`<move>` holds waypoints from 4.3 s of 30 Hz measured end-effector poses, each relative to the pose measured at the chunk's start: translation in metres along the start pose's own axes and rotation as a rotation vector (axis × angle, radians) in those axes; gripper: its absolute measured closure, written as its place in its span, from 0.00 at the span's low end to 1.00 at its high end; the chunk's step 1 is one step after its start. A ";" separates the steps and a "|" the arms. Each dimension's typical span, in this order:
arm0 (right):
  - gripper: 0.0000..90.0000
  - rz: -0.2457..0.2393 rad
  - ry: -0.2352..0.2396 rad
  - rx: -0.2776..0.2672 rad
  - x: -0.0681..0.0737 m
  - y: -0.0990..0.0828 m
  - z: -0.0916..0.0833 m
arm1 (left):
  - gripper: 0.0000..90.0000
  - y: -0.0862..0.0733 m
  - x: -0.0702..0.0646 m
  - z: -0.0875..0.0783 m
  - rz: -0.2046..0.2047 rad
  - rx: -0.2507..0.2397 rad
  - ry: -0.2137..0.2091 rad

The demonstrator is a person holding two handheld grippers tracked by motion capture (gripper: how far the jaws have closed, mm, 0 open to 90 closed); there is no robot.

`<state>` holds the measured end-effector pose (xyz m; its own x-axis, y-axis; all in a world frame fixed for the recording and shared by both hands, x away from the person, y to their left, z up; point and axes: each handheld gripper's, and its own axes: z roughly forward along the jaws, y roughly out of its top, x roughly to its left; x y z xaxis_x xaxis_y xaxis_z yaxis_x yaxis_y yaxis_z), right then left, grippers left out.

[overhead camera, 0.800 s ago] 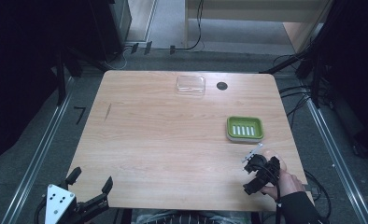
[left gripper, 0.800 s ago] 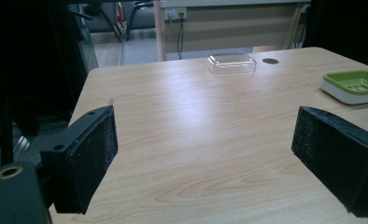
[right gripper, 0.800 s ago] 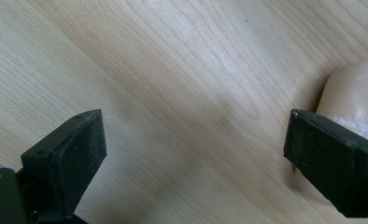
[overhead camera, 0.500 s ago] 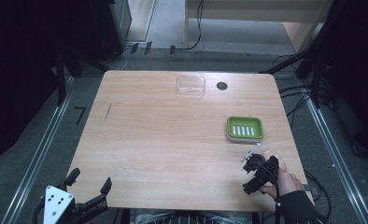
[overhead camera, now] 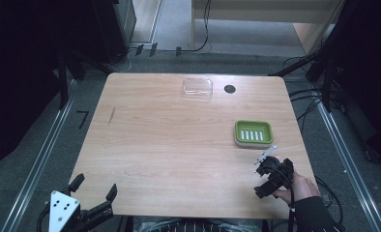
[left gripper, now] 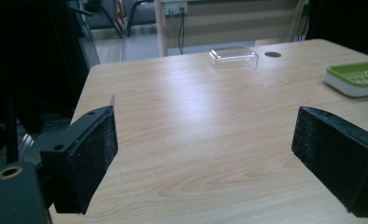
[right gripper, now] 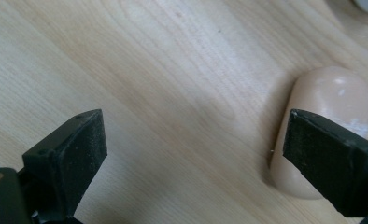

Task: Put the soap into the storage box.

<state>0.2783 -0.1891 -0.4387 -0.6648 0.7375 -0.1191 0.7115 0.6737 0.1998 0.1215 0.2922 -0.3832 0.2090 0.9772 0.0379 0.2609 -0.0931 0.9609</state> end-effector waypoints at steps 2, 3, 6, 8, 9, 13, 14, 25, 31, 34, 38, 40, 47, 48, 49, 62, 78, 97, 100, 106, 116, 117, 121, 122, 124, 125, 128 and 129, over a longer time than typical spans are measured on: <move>0.07 0.004 -0.009 -0.004 -0.001 0.000 -0.001 | 0.08 0.000 0.000 0.000 0.000 0.000 -0.002; 0.07 0.003 -0.011 -0.001 -0.001 0.000 -0.001 | 0.08 0.000 -0.001 0.001 0.015 0.007 -0.003; 0.07 0.009 -0.008 -0.010 -0.003 0.001 -0.004 | 0.08 0.000 -0.001 0.001 0.019 0.015 0.000; 0.07 0.011 -0.012 -0.013 -0.003 0.002 -0.005 | 0.08 0.000 0.000 -0.001 0.001 0.012 0.006; 0.07 0.008 -0.009 -0.015 -0.004 0.003 -0.006 | 0.08 -0.001 0.000 -0.001 0.002 0.008 0.006; 0.07 0.014 -0.017 -0.026 -0.010 0.004 -0.009 | 0.08 0.000 -0.003 -0.003 0.018 0.003 0.006; 0.07 0.020 -0.018 -0.026 -0.012 0.003 -0.009 | 0.08 0.000 -0.003 -0.002 0.022 0.008 0.007; 0.07 0.068 -0.035 -0.031 -0.032 0.000 -0.016 | 0.08 -0.001 0.000 0.000 0.013 0.012 0.003; 0.07 0.085 -0.035 -0.022 -0.041 0.000 -0.013 | 0.08 -0.001 0.001 -0.002 0.013 0.012 0.005; 0.07 0.090 -0.033 -0.018 -0.045 -0.001 -0.012 | 0.08 -0.001 0.000 -0.004 0.012 0.008 0.008; 0.07 0.099 -0.030 -0.011 -0.051 0.000 -0.009 | 0.08 -0.001 -0.002 -0.004 0.019 0.015 0.014; 0.07 0.098 -0.033 -0.009 -0.054 0.000 -0.008 | 0.08 -0.001 -0.002 -0.004 0.028 0.018 0.014; 0.08 0.124 -0.014 0.003 -0.065 0.001 -0.001 | 0.08 -0.001 -0.001 -0.004 0.022 0.021 0.019; 0.08 0.125 -0.010 0.005 -0.065 0.001 -0.001 | 0.08 -0.001 -0.002 -0.004 0.028 0.023 0.016; 0.08 0.126 -0.012 0.004 -0.067 0.001 -0.001 | 0.08 -0.001 -0.001 -0.004 0.024 0.021 0.016; 0.07 0.160 0.016 0.068 -0.087 -0.002 0.021 | 0.08 -0.002 0.002 -0.004 0.006 0.021 0.020; 0.06 0.181 0.064 0.130 -0.098 -0.005 0.046 | 0.08 -0.001 0.000 -0.005 0.011 0.018 0.020; 0.37 0.176 0.091 0.129 -0.096 -0.002 0.045 | 0.08 -0.002 0.000 -0.005 0.012 0.018 0.019; 0.38 0.169 0.090 0.133 -0.096 -0.001 0.045 | 0.08 -0.002 0.000 -0.005 0.013 0.017 0.019; 0.37 0.137 0.087 0.137 -0.096 0.001 0.041 | 0.08 -0.002 0.000 -0.005 0.013 0.019 0.020; 0.38 0.051 0.091 0.132 -0.093 0.007 0.033 | 0.08 -0.002 0.000 -0.005 0.013 0.018 0.021; 0.38 0.049 0.093 0.130 -0.092 0.007 0.033 | 0.08 -0.002 0.000 -0.005 0.012 0.019 0.021; 0.37 0.035 0.092 0.123 -0.094 0.009 0.031 | 0.08 -0.002 0.001 -0.005 0.009 0.019 0.022; 0.37 0.032 0.094 0.118 -0.094 0.009 0.030 | 0.08 -0.002 0.001 -0.005 0.012 0.018 0.021; 0.38 0.020 0.089 0.108 -0.095 0.010 0.028 | 0.08 -0.002 0.000 -0.006 0.013 0.018 0.019; 0.38 0.019 0.091 0.113 -0.096 0.010 0.026 | 0.08 -0.002 0.001 -0.006 0.012 0.018 0.019; 0.38 0.005 0.092 0.110 -0.095 0.011 0.024 | 0.08 -0.002 0.001 -0.006 0.012 0.017 0.020; 0.38 -0.006 0.093 0.109 -0.096 0.011 0.023 | 0.08 -0.002 0.001 -0.006 0.010 0.016 0.020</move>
<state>0.3554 -0.2509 -0.4476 -0.6838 0.7291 -0.0280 0.7246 0.6830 0.0920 0.1156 0.2947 -0.3837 0.1931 0.9797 0.0531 0.2735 -0.1057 0.9560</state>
